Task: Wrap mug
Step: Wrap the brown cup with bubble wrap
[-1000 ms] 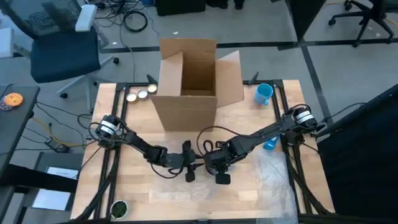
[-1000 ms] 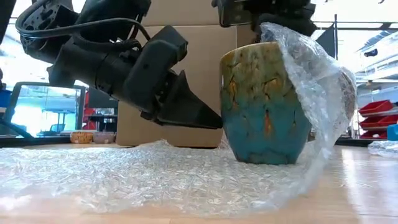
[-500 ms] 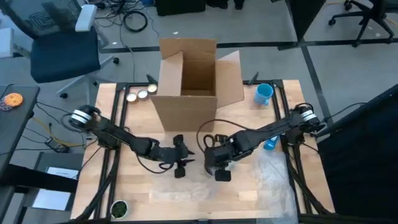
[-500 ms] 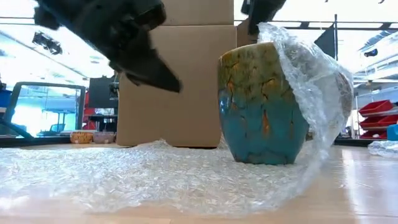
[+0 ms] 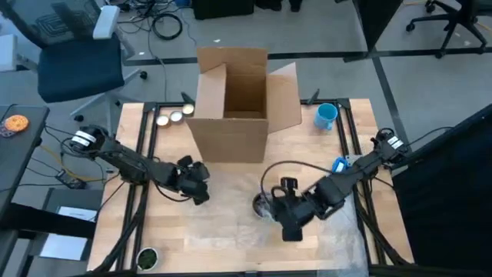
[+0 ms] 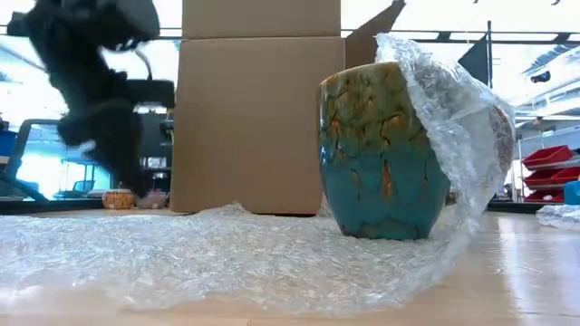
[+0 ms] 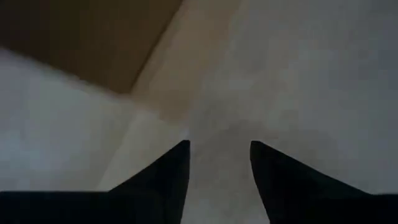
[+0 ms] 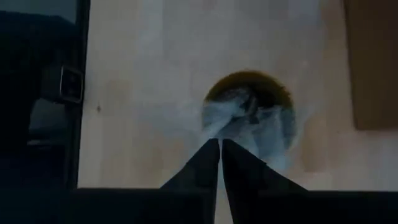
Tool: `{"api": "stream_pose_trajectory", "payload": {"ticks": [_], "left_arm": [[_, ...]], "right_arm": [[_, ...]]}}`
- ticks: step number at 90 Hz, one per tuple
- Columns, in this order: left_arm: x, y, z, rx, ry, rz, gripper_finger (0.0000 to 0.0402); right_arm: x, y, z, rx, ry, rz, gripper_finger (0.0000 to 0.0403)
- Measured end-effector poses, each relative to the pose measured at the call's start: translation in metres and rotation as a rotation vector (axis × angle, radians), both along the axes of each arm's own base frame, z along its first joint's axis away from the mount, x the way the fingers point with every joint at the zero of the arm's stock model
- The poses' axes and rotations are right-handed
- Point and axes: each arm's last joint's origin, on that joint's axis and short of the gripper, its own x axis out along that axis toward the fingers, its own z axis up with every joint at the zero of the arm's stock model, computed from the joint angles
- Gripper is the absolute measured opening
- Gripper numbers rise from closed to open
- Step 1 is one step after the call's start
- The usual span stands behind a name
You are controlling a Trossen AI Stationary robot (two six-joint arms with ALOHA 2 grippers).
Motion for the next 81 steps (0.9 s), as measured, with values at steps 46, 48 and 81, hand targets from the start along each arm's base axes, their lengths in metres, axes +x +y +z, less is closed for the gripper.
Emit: {"api": "stream_pose_trajectory", "payload": {"ticks": [46, 48, 81], "left_arm": [[-0.005, 0.004, -0.027, -0.099, -0.209, 0.063, 0.0169], [-0.004, 0.004, -0.027, -0.105, -0.221, 0.056, 0.0158], [0.016, -0.01, -0.009, -0.166, -0.49, -0.029, 0.0002]], "right_arm": [[0.005, 0.018, 0.003, 0.043, -0.127, 0.128, 0.0], [0.005, 0.019, 0.004, 0.042, -0.13, 0.134, 0.0], [0.004, 0.02, 0.004, 0.042, -0.128, 0.139, 0.0]]}}
